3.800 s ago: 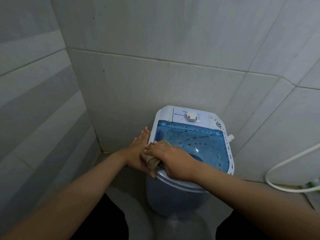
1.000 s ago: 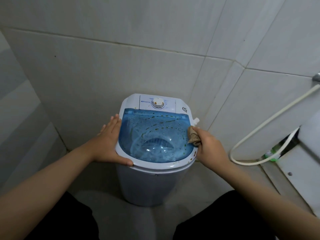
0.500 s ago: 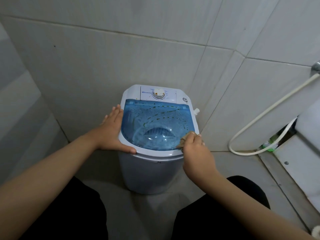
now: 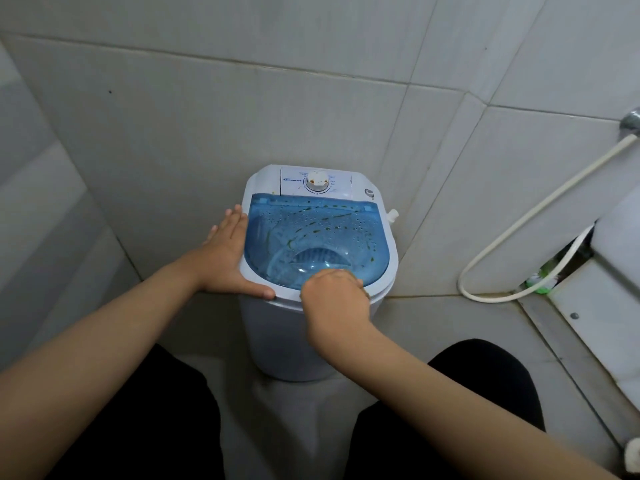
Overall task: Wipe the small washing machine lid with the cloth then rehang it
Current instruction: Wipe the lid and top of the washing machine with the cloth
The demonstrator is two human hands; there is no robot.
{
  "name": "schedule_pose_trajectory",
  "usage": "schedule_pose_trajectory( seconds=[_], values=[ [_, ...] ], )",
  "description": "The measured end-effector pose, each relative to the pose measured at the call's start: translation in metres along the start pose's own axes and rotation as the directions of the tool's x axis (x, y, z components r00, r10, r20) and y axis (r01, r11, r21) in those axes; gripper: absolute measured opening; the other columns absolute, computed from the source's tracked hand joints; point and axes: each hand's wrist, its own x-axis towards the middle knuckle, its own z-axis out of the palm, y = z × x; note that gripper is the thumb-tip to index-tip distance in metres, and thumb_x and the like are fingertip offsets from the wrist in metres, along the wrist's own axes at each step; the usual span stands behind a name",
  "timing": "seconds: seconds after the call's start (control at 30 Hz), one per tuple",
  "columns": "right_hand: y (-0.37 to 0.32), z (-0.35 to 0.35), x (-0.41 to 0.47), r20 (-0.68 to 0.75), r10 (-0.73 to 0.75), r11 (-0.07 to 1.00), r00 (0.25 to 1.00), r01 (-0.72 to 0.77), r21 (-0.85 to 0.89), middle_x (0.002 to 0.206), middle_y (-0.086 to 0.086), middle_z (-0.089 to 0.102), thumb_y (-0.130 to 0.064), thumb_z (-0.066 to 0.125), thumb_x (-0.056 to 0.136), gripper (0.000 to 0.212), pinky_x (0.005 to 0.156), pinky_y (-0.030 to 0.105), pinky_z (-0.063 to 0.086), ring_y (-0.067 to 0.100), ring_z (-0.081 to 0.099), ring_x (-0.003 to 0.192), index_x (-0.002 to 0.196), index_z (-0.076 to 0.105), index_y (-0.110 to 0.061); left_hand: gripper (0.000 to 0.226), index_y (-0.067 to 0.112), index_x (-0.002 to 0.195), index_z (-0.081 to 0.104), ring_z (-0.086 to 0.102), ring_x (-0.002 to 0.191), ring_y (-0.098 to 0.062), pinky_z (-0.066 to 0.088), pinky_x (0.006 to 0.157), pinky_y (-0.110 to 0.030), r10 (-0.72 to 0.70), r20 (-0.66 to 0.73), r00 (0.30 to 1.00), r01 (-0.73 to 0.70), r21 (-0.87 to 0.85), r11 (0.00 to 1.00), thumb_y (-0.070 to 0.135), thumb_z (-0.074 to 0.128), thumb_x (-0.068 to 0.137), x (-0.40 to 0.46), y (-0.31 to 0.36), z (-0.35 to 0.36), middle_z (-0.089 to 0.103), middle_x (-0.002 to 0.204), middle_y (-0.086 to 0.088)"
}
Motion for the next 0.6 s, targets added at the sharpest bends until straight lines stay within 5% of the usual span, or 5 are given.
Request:
schedule_pose_trajectory(
  seconds=[0.17,0.37,0.47,0.6],
  values=[
    [-0.003,-0.026,-0.006,0.006,-0.133,0.956,0.991,0.126,0.264,0.12,0.022,0.059,0.004,0.055,0.081,0.035,0.087,0.045,0.054,0.042,0.055,0.113,0.116,0.056,0.002,0.162,0.016,0.147,-0.021,-0.029,0.14,-0.018,-0.008,0.116,-0.045,-0.002,-0.022,1.0,0.002,0.005,1.0,0.099,0.044,0.024,0.001,-0.002,0.0,-0.027,0.156,-0.006],
    [0.036,-0.052,0.001,0.004,-0.185,0.754,0.983,0.14,0.642,0.077,0.008,0.06,-0.009,0.056,0.072,0.005,0.054,0.028,0.044,0.028,0.057,0.075,0.076,0.054,-0.01,0.16,0.017,0.146,-0.024,-0.029,0.14,-0.019,-0.008,0.116,-0.045,0.013,-0.009,1.0,-0.013,0.0,1.0,0.098,0.047,0.028,0.001,-0.001,0.003,-0.03,0.155,-0.005],
    [0.048,-0.068,0.029,-0.115,-0.166,0.721,0.979,0.2,0.663,0.072,0.002,0.053,-0.005,0.054,0.072,0.012,0.048,0.025,0.037,0.023,0.053,0.072,0.073,0.049,-0.015,0.154,0.02,0.147,-0.022,-0.028,0.141,-0.02,-0.008,0.116,-0.044,0.019,-0.026,0.999,-0.019,-0.017,1.0,0.092,0.057,0.036,0.002,-0.002,0.002,-0.029,0.156,-0.004],
    [0.048,-0.085,0.078,-0.305,-0.143,0.766,0.941,0.3,0.568,0.082,0.007,0.055,0.0,0.048,0.072,0.022,0.057,0.03,0.041,0.028,0.052,0.076,0.093,0.054,-0.006,0.153,0.019,0.146,-0.023,-0.029,0.141,-0.019,-0.009,0.116,-0.044,0.012,-0.019,1.0,-0.012,-0.024,1.0,0.088,0.062,0.04,0.002,-0.003,0.002,-0.03,0.155,-0.004]
  ],
)
